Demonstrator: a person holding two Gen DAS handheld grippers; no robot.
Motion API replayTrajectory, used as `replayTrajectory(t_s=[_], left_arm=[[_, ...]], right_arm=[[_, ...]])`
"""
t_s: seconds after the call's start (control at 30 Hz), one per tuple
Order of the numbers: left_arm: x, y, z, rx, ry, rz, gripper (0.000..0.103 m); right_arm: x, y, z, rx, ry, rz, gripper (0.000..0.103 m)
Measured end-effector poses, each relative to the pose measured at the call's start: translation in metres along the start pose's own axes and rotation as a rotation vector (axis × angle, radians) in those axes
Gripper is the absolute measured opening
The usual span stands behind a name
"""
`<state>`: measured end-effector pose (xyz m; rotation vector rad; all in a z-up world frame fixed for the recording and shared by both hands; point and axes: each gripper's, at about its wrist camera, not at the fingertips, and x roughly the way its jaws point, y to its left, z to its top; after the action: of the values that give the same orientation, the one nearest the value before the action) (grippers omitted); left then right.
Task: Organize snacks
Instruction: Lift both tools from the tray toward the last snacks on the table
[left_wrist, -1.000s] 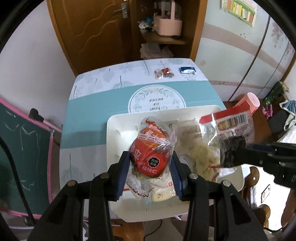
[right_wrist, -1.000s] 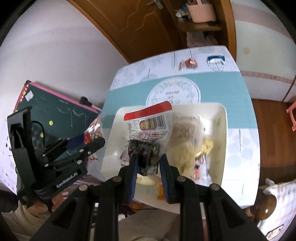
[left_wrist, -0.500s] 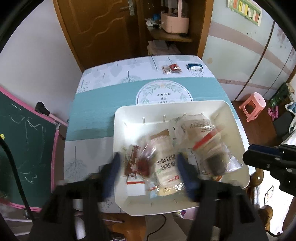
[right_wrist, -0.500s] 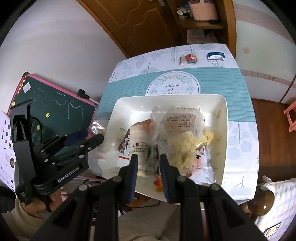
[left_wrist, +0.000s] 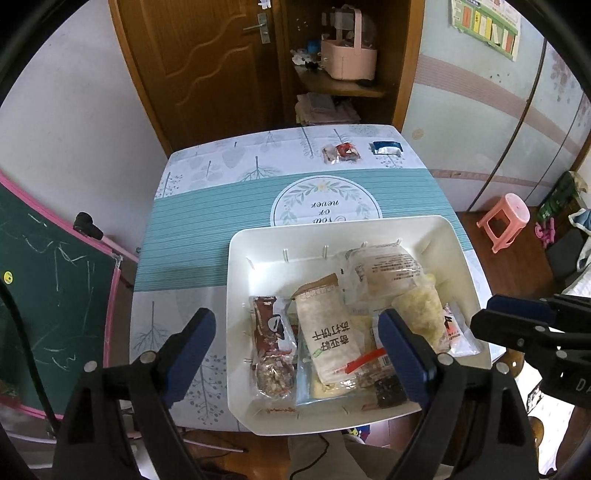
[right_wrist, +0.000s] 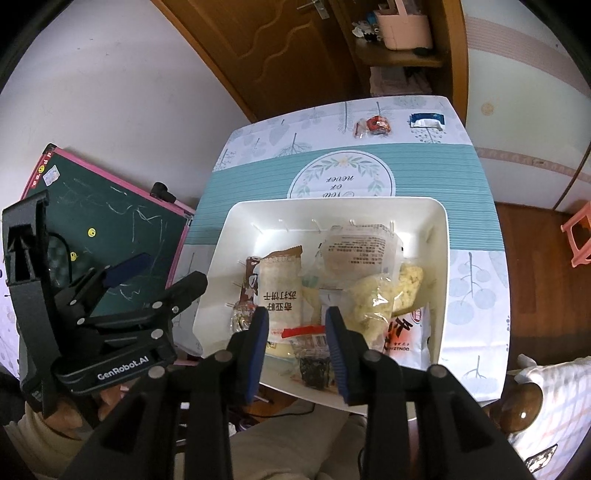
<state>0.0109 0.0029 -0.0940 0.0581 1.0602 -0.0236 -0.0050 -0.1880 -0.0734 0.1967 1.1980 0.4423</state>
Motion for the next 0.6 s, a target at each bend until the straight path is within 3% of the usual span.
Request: replayTrajectory(t_s=[0.6], left_arm=[[0.000,-0.009,0.011,0.047,0.007,-0.027,0.089]], right_arm=[[0.000,-0.003,0.006,0.027,-0.007,-0.006,0.032]])
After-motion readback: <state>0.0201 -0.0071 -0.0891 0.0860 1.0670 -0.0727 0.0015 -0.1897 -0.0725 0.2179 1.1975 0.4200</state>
